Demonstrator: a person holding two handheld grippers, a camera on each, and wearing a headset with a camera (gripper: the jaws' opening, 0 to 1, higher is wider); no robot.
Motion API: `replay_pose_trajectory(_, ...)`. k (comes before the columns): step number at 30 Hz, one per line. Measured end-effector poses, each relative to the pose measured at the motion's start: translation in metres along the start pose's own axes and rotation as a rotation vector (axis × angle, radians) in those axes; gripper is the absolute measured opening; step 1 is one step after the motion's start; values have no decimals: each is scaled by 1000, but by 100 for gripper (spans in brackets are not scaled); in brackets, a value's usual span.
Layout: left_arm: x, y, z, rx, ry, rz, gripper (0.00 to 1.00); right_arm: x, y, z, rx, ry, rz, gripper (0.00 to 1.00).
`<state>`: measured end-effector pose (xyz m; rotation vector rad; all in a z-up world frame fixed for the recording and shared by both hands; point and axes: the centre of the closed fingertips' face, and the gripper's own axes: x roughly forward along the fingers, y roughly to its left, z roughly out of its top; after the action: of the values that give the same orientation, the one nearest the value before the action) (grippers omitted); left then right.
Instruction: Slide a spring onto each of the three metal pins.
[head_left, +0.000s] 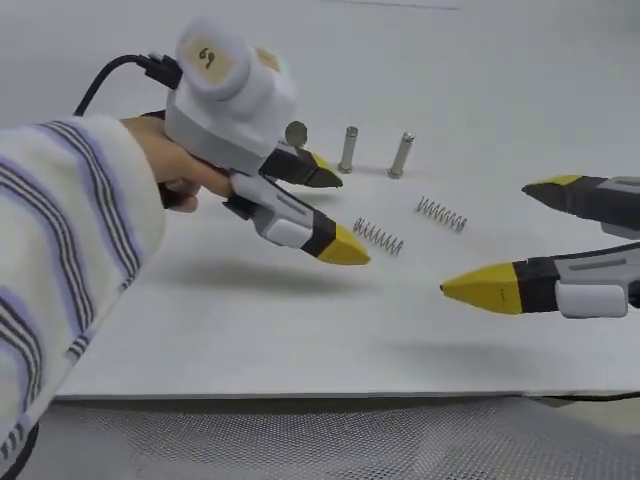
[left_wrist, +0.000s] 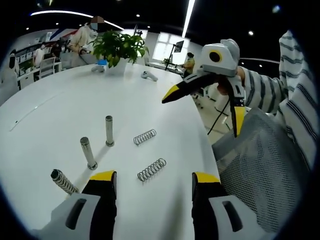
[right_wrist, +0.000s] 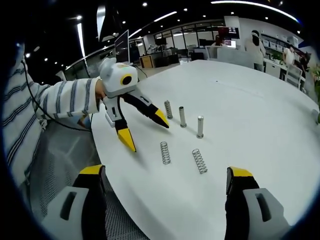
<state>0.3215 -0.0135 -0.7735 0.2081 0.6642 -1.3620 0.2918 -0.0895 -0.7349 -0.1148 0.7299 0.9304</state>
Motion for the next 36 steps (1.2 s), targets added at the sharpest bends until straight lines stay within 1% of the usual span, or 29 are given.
replay_pose_trajectory(4,7,0,-3,-1,8,-17,51,-1,-1,-4,9,10,1,99)
replay_pose_trajectory(9,14,2,-2,10,8,-28,44,-1,-1,-6,13,15,5,99)
replay_pose_trajectory(10,16,3,-2,16,15,-25,43,-1,0,-6,15,15,8,99)
replay_pose_trajectory(11,17,4,-5,27,36,-24,42,-1,1,-6,16,16,11,99)
replay_pose_trajectory(12,17,4,-5,36,46,-26,40,-1,1,-7,16,20,15,99)
replay_pose_trajectory(17,21,6,-8,67,77,-35,37,-1,0,-7,24,20,10,98)
replay_pose_trajectory(18,22,6,-10,78,90,-36,35,0,0,-7,27,19,9,98)
replay_pose_trajectory(21,24,6,-13,93,109,-40,28,-1,-1,-8,30,25,8,99)
replay_pose_trajectory(22,24,7,-13,102,114,-39,27,-1,-1,-9,31,27,6,99)
replay_pose_trajectory(25,26,7,-13,110,119,-38,28,-2,-1,-9,31,26,4,99)
replay_pose_trajectory(26,27,8,-13,120,122,-34,27,-2,-1,-9,33,24,5,99)
replay_pose_trajectory(27,28,11,-14,146,133,-14,26,-2,-1,-8,33,22,5,99)
replay_pose_trajectory(30,29,9,-14,152,134,-16,20,-2,-2,-9,32,21,-1,99)
replay_pose_trajectory(31,30,8,-13,169,132,-20,19,-2,-2,-9,31,23,0,99)
replay_pose_trajectory(33,30,8,-13,180,143,-11,18,-1,-1,-10,32,26,0,99)
replay_pose_trajectory(36,31,7,-14,191,149,-12,15,-1,-2,-12,38,32,-1,99)
